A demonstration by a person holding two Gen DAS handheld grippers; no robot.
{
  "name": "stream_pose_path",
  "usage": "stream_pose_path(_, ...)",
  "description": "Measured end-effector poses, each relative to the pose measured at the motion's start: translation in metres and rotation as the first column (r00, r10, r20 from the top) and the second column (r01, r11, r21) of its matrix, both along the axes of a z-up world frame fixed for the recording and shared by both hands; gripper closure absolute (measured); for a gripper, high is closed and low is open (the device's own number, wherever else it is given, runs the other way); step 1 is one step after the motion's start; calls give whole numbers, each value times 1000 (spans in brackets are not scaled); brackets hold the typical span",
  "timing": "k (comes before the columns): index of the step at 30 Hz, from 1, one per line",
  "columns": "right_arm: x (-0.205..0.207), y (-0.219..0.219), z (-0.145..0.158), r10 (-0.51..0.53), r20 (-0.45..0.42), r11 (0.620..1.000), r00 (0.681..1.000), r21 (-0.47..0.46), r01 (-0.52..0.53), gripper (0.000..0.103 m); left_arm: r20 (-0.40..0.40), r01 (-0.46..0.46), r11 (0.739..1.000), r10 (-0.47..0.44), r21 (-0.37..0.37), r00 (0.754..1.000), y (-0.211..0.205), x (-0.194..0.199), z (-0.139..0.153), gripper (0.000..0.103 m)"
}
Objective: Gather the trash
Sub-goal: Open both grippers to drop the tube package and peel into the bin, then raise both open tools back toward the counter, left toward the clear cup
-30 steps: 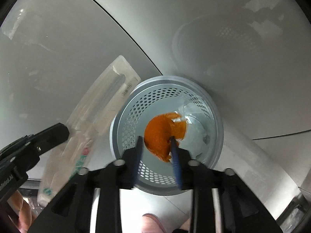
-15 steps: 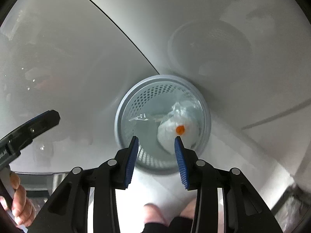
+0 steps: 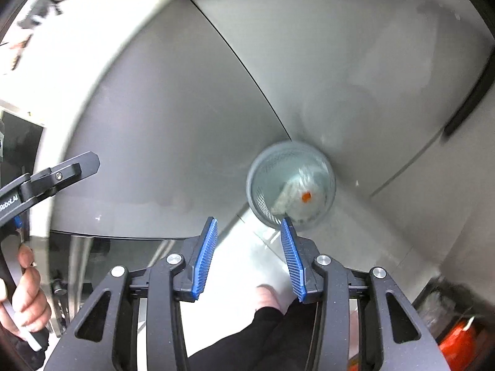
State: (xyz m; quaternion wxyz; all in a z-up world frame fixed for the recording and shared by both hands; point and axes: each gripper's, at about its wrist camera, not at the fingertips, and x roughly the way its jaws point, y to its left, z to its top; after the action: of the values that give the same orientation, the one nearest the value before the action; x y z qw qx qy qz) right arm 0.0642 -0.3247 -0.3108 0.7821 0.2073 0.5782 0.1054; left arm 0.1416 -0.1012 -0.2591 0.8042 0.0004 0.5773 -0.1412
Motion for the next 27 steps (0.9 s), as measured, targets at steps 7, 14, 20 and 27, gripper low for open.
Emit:
stream_pose_path(7,28,-1,104,82,174,996,981,4,-84,62,137,-111,994,111,-3,984,11,-4,108,43)
stream_pose_path(14,69,5,172,124,282,992,951,-21,-123,62,231,-200,980,199,-20,952,29,25,169,35)
stream_pose_path(20,116,14,212,104,324,995,940,-27,-101,62,271,-225,974,222,-21,937,58,71,184,33)
stream_pose_path(27,207,41,223,79,349,996,934,-75,-56,62,324,-242,970,236,-22,916,99,159,184,32)
